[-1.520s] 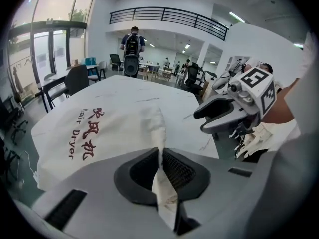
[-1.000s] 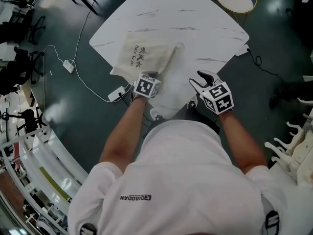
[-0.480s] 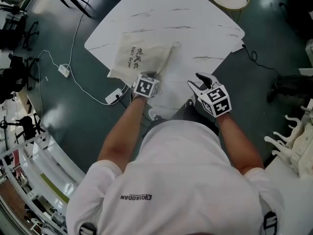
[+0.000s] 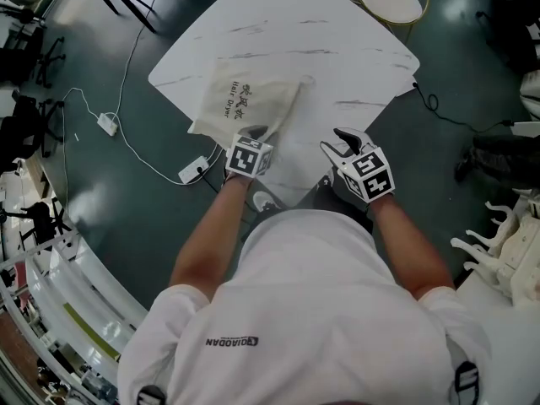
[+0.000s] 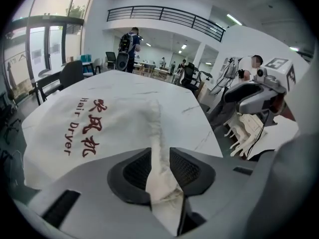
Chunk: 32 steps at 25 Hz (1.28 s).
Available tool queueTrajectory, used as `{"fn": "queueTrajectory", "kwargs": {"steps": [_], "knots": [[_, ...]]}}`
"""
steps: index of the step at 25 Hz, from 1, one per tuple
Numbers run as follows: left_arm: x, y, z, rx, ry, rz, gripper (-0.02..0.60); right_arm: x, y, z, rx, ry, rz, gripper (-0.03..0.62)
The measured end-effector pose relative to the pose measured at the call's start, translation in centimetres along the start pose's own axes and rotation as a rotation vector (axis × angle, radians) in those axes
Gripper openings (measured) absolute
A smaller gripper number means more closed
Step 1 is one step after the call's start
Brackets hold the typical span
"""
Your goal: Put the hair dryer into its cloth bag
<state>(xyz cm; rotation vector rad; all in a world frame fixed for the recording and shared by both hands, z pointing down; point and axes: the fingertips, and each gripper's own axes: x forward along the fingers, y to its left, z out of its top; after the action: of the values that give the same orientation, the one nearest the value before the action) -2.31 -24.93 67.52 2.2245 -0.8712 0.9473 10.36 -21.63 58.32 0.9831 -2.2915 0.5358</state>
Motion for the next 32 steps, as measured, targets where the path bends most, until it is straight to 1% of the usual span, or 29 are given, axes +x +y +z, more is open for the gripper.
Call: {"fn": "queueTrajectory", "kwargs": {"steps": [2,5,8,9,11,13,16,19,21,23,28,32], "knots": [[-2.0,-0.2,0.1,-0.009,-0.039,-0.009,0.124,0.2,0.9,0.5,-0.009,-0.005,-0.001,0.194],[-5.4,-0.6,0.4,-0.03,-0.117,-0.034,0.072,0.2,2.6,1.5,-0.006,-0.028,0.0,0.174],[-9.3,-0.4,0.3,-0.065,-0.197,-0.052,0.04,0.1,4.8,2.7,-0.018,-0.063,-0.011,0.127],[-10.5,-0.4,0.1,-0.074,-0.218,-0.06,0.035,0.0,5.6,3.1,-0.025,-0.075,-0.018,0.101],[-12.7,-0.6,-0.3,-0.075,-0.251,-0.082,0.031,-0.2,7.1,3.9,-0.027,-0.102,-0.023,0.046],[-14.7,-1.2,-1.0,-0.06,-0.274,-0.103,0.028,-0.4,8.9,4.6,0.001,-0.129,-0.013,0.023],[-17.4,-2.1,-2.2,-0.024,-0.296,-0.131,0.028,-1.0,11.3,5.3,0.044,-0.159,0.005,0.021],[-18.2,-2.4,-3.5,-0.005,-0.295,-0.149,0.028,-1.4,12.6,5.9,0.038,-0.169,-0.005,0.021],[-18.0,-2.3,-5.0,-0.014,-0.269,-0.156,0.028,-1.4,13.2,5.9,0.044,-0.173,-0.013,0.021],[-18.5,-2.4,-6.2,-0.031,-0.264,-0.156,0.028,-1.6,13.9,5.8,0.053,-0.175,-0.009,0.021],[-21.0,-3.5,-6.9,-0.071,-0.324,-0.137,0.028,-2.8,15.1,5.9,0.031,-0.185,0.01,0.021],[-22.6,-5.0,-6.7,-0.073,-0.366,-0.113,0.028,-4.6,15.6,5.8,-0.005,-0.191,0.021,0.021]]}}
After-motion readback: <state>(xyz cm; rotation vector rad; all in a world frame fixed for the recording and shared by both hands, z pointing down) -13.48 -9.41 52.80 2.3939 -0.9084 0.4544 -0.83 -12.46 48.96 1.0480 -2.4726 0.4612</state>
